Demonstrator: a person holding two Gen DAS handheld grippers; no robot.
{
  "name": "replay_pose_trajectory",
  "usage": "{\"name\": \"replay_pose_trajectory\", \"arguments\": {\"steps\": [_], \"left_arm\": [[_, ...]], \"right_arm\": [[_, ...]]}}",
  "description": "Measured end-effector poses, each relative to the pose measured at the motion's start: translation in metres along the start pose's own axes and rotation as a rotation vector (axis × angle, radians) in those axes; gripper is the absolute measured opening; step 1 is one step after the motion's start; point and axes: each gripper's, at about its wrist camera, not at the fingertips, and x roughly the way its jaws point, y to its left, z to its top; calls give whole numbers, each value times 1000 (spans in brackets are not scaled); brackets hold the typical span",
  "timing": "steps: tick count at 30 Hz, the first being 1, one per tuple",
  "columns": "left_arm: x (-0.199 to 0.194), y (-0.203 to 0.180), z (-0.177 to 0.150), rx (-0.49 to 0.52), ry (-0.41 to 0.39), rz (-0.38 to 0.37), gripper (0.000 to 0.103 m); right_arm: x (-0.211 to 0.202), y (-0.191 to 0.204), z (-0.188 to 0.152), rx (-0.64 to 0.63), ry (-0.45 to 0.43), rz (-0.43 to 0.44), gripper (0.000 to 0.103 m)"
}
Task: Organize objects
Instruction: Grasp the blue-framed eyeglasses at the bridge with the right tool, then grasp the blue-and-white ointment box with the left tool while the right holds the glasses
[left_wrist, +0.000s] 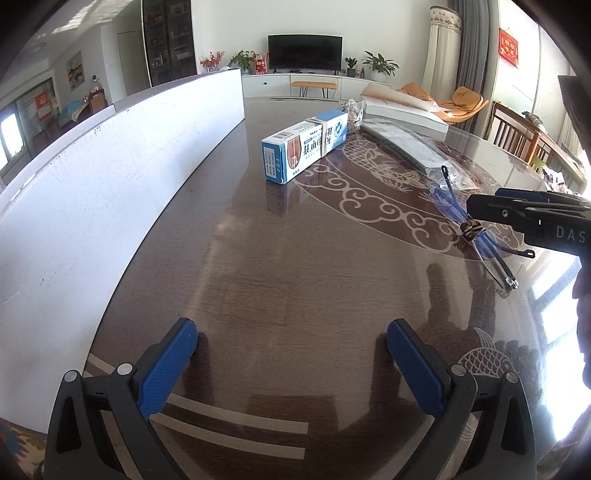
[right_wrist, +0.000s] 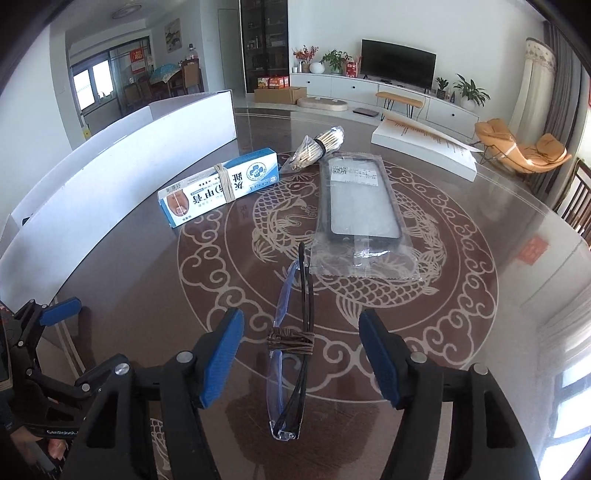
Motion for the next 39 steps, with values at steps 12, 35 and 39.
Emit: {"name": "replay_pose_trajectory", "arguments": {"steps": [12, 35, 39], "left_arm": [[-2, 0, -1, 3, 14, -2, 103], [98, -23, 146, 181, 84, -56, 21], [60, -11, 101, 92, 88, -68, 21]], "right_arm": [[32, 9, -14, -39, 32, 21, 80], [40, 17, -14, -81, 62, 43, 103], [39, 17, -14, -81, 62, 43, 103]]}}
